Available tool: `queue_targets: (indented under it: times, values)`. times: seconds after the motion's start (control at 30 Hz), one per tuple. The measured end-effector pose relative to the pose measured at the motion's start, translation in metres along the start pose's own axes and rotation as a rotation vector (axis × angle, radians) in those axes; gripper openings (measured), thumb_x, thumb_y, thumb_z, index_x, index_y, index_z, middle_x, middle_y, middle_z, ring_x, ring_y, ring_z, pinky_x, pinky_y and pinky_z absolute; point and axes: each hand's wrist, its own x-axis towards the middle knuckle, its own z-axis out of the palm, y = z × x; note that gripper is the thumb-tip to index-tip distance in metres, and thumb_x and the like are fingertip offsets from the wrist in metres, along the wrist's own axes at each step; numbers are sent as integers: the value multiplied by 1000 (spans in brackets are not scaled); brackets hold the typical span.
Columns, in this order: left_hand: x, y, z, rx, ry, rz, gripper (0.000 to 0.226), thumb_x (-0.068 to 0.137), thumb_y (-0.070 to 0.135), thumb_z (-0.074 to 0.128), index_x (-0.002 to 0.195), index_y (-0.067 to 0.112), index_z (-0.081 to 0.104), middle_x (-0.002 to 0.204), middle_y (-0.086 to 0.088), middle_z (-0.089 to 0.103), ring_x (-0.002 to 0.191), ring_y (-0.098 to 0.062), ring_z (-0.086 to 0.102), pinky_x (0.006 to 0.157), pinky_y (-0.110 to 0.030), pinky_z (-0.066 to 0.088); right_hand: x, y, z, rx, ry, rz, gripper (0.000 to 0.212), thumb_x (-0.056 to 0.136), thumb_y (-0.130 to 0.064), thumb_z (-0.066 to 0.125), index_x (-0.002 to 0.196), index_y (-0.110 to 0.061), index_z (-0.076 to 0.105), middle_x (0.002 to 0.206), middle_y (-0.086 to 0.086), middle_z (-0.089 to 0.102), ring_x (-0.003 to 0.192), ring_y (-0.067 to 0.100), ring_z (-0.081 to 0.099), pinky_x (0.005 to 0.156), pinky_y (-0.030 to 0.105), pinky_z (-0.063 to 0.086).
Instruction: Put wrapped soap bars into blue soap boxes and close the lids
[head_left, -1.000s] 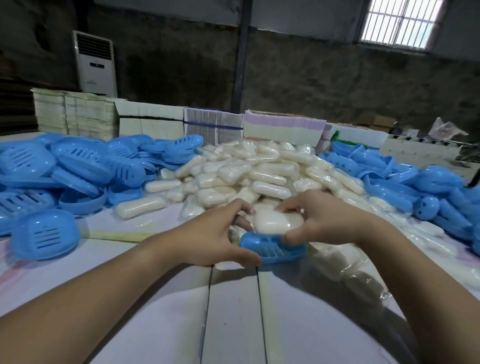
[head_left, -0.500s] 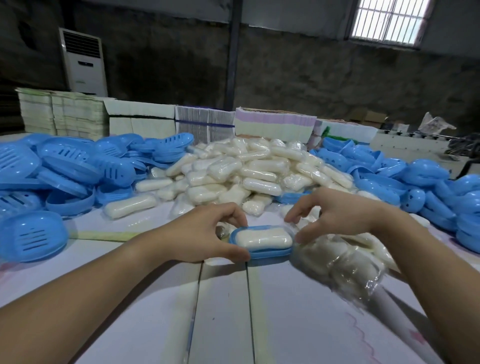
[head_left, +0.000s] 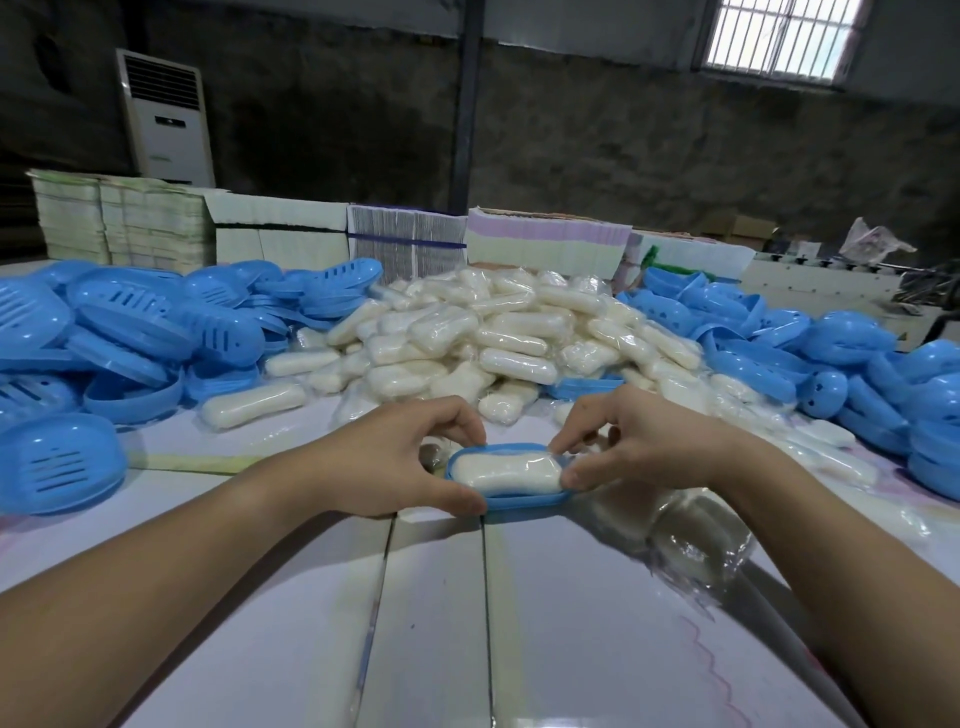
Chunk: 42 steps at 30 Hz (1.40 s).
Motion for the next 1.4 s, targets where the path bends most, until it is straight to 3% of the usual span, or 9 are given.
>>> queue_targets:
  times: [0.33, 0.43, 0.5, 0.63, 0.9, 1.03, 1.2, 1.3, 1.4]
  values:
    - [0, -3, -3, -37, -7, -7, 44, 71, 33, 90, 106, 37, 64, 109, 25, 68, 107, 6, 61, 91, -16, 49, -5, -2, -5, 52, -51, 7, 29, 74, -41, 81, 102, -35, 76, 99, -10, 65, 90, 7, 58, 75, 14, 42]
    - [1, -3, -3, -38, -23, 0, 43, 73, 34, 88, 107, 39, 63, 110, 26, 67, 107, 3, 61, 93, -20, 50, -5, -1, -3, 41, -43, 26, 28, 74, -38, 83, 101, -33, 76, 96, 0, 67, 88, 18, 61, 75, 26, 47]
    - [1, -5, -4, -26, -35, -3, 44, 72, 39, 87, 108, 42, 62, 112, 24, 67, 109, 1, 61, 95, -23, 51, 0, -2, 3, 8, -27, 37, 29, 74, -40, 83, 101, -31, 75, 90, -2, 66, 84, 20, 61, 76, 35, 48]
    - [0, -7, -7, -31, -29, 0, 45, 72, 38, 88, 107, 43, 61, 111, 21, 68, 106, 0, 62, 93, -21, 50, 6, 1, 8, 13, 7, 45, 30, 74, -44, 82, 99, -31, 75, 66, -17, 53, 63, 2, 49, 64, 25, 40]
    - [3, -6, -4, -39, -6, -2, 45, 73, 32, 90, 107, 38, 62, 110, 15, 68, 103, 0, 63, 92, -27, 52, 5, 0, 8, -28, 61, -1, 33, 79, -43, 77, 109, -30, 75, 87, -8, 60, 75, 6, 54, 72, 26, 45]
    - [5, -10, -1, 10, -4, 33, 39, 74, 40, 87, 105, 40, 64, 109, 24, 65, 107, 1, 60, 95, -32, 52, 2, 12, -14, 155, 389, -5, 16, 82, -32, 77, 98, -27, 77, 87, -10, 65, 73, 0, 56, 69, 13, 43]
    - [9, -19, 0, 16, 24, 91, 55, 59, 63, 80, 108, 48, 62, 110, 27, 64, 106, 2, 60, 91, -19, 48, -3, 85, -61, -259, 907, 437, 37, 89, -23, 63, 126, -25, 62, 119, 2, 59, 114, 22, 50, 93, 39, 45]
    - [12, -27, 3, 29, 52, 131, 65, 54, 69, 77, 113, 48, 61, 113, 26, 65, 106, 2, 60, 86, -12, 44, -19, 141, -67, -337, 797, 756, 66, 87, -21, 56, 149, -28, 35, 147, 6, 41, 132, 33, 33, 106, 48, 35]
    - [16, -38, 3, 71, 64, 151, 76, 52, 81, 76, 119, 49, 59, 116, 27, 65, 108, 5, 59, 89, -14, 43, -20, 172, -67, -265, 599, 792, 82, 88, -20, 55, 156, -31, 12, 160, 5, 23, 142, 36, 24, 113, 54, 28]
